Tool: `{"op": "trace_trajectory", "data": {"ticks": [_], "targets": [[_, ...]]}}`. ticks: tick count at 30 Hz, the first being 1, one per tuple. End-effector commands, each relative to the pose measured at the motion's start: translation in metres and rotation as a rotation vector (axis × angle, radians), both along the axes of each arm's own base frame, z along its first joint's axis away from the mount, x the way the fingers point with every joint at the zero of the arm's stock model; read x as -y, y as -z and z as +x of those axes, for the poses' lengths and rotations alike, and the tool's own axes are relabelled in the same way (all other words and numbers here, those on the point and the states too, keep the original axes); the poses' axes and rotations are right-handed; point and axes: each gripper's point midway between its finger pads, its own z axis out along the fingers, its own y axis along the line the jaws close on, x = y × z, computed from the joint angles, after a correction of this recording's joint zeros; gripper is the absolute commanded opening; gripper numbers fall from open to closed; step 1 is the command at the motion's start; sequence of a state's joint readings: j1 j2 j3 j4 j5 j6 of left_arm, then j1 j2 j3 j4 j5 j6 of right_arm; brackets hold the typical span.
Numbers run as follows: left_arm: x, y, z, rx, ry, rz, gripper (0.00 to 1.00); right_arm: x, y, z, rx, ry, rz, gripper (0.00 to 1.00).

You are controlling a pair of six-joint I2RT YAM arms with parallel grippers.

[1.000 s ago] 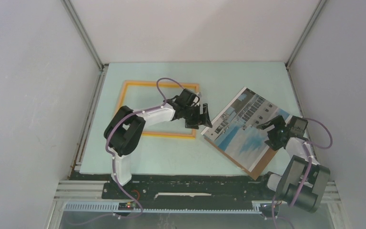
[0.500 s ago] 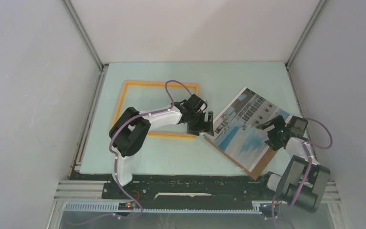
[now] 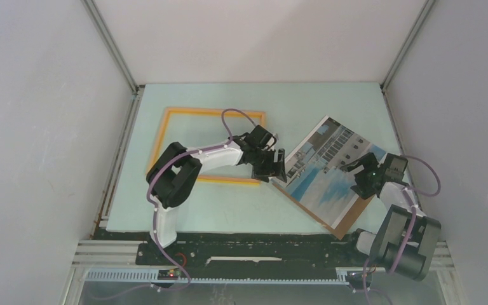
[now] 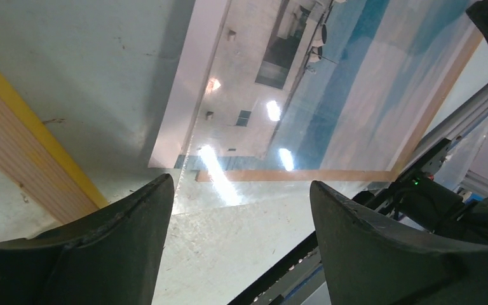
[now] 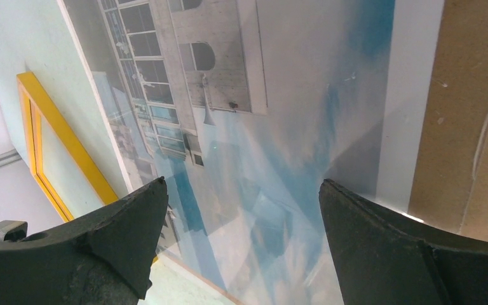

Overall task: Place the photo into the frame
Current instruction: Pick up the photo frame item at the center of the board.

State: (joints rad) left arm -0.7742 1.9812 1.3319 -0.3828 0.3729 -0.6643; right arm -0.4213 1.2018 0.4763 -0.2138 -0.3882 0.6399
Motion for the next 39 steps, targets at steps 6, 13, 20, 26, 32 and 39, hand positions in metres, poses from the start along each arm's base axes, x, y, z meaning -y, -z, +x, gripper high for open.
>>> {"op": "trace_trajectory", "data": {"ticks": [6,13,20,26,32,39], "targets": [[0.016,-0.06,-0.003,0.029,0.013,-0.185,0.75,-0.011,0.016,-0.012,-0.057,-0.018,0.016,0.97],[0.014,-0.072,-0.006,-0.03,-0.012,-0.316,0.65,-0.016,0.013,-0.011,-0.043,-0.041,0.019,0.97],[0.021,-0.063,-0.011,-0.118,-0.014,-0.387,0.58,-0.016,0.011,-0.009,-0.035,-0.044,0.02,0.97],[0.026,-0.058,-0.011,-0.172,-0.072,-0.455,0.5,-0.016,0.01,-0.009,-0.031,-0.042,0.019,0.97],[0.029,-0.053,-0.005,-0.174,-0.113,-0.477,0.4,-0.017,0.009,-0.008,-0.026,-0.044,0.021,0.97],[0.031,-0.029,0.0,-0.168,-0.062,-0.36,0.33,-0.016,0.006,-0.008,-0.018,-0.043,0.01,0.97]]}}
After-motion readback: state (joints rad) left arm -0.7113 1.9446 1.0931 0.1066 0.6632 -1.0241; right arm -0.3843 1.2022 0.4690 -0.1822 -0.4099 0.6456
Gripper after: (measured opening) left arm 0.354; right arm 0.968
